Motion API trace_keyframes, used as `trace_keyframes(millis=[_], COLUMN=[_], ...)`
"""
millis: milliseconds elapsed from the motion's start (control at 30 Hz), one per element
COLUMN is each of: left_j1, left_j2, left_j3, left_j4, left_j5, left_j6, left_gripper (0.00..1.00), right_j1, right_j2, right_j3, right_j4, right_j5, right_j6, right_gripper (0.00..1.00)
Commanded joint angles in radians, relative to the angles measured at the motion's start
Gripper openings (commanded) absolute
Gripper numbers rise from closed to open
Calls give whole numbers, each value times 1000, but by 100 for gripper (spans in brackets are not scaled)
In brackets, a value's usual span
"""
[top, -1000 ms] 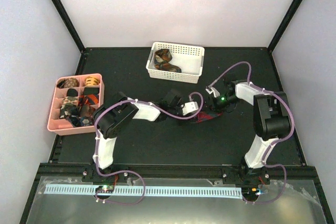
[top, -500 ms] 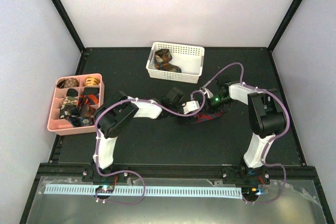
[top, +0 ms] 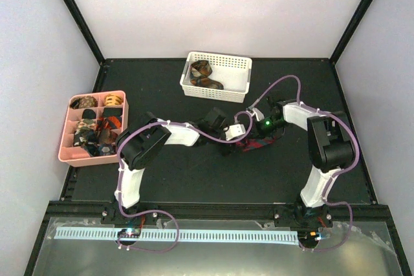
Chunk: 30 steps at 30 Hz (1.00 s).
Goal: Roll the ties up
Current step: Roll the tie at the center of the board.
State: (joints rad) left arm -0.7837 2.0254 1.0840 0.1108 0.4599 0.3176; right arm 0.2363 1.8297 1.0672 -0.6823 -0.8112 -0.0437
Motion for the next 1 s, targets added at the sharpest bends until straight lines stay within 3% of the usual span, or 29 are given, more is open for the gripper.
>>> trace_keyframes(millis=[0, 333, 533, 800, 967], left_j1=[27, 63, 81, 71, 57], left_j2=[-12, -83, -157, -11, -41], left_j3=[-38, -152, -301, -217, -271], left_j4=[-17, 109, 323, 535, 594], left_j5=[-17, 27, 61, 123, 128], left_j6=[-45, -56, -38, -153, -181], left_gripper=[76, 77, 83, 87, 90], right_j1=[10, 18, 33, 32, 33], right_j2=[-9, -4, 33, 11, 6], right_j3=[-71, -87, -90, -97, -129], right_j4=[-33, 10, 53, 57, 71], right_j5=[235, 259, 213, 221, 221], right_j6=[-33, -9, 22, 29, 37], right_gripper=[2, 2, 1, 2, 2])
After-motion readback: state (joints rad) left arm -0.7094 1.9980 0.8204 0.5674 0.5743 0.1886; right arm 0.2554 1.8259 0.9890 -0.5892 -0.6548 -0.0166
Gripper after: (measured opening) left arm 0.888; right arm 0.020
